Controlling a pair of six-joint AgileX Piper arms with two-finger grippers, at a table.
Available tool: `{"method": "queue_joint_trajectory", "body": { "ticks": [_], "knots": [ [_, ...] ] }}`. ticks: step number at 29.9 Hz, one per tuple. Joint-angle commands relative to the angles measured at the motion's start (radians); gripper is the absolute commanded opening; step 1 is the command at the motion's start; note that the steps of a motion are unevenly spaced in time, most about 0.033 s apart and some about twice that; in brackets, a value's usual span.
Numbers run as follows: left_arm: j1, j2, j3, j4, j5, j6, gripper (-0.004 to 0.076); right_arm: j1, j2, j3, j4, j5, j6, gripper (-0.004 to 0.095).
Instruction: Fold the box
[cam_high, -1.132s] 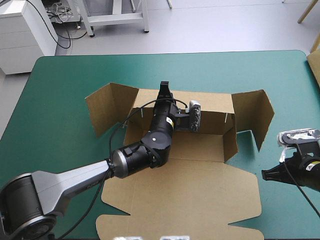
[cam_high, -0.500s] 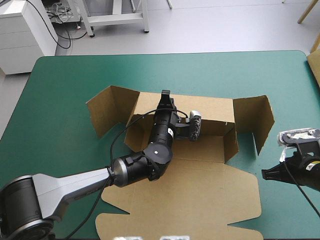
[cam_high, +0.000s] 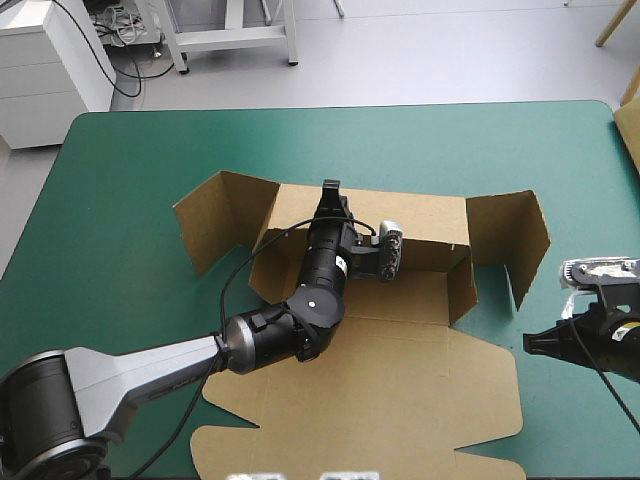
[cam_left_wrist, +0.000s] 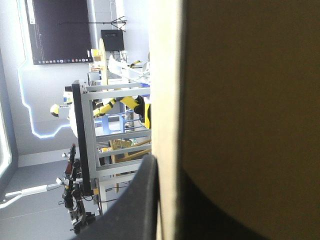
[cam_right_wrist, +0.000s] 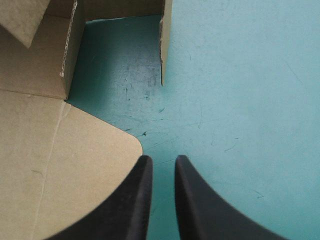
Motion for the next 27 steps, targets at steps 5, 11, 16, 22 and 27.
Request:
{"method": "queue_joint_trajectory", "body": {
  "ticks": [5, 11, 16, 22, 27],
  "knots": [
    [-0.006, -0.04, -0.016, -0.007, -0.02, -0.011, -0.0008, 0.002, -0.001, -0.024, 0.095, -0.024, 0.05, 0.0635],
    [-0.006, -0.04, -0.016, -0.007, -0.02, -0.011, -0.0008, 0.002, -0.001, -0.024, 0.185, -0.022, 0.05, 0.0701],
    [-0.006, -0.04, -0.016, -0.007, -0.02, -0.014, -0.0008, 0.002, -0.001, -0.024, 0.23, -0.038, 0.05, 0.0699],
    [-0.006, -0.04, -0.016, -0.007, -0.02, -0.014, -0.0008, 0.002, -0.001, -0.07, 0.244, -0.061, 0.022, 0.0699],
    [-0.006, -0.04, -0.016, -0.005, -0.02, -0.014, -0.0008, 0.002, 0.051, -0.221, 0.244, -0.069, -0.013, 0.0699]
  ]
}}
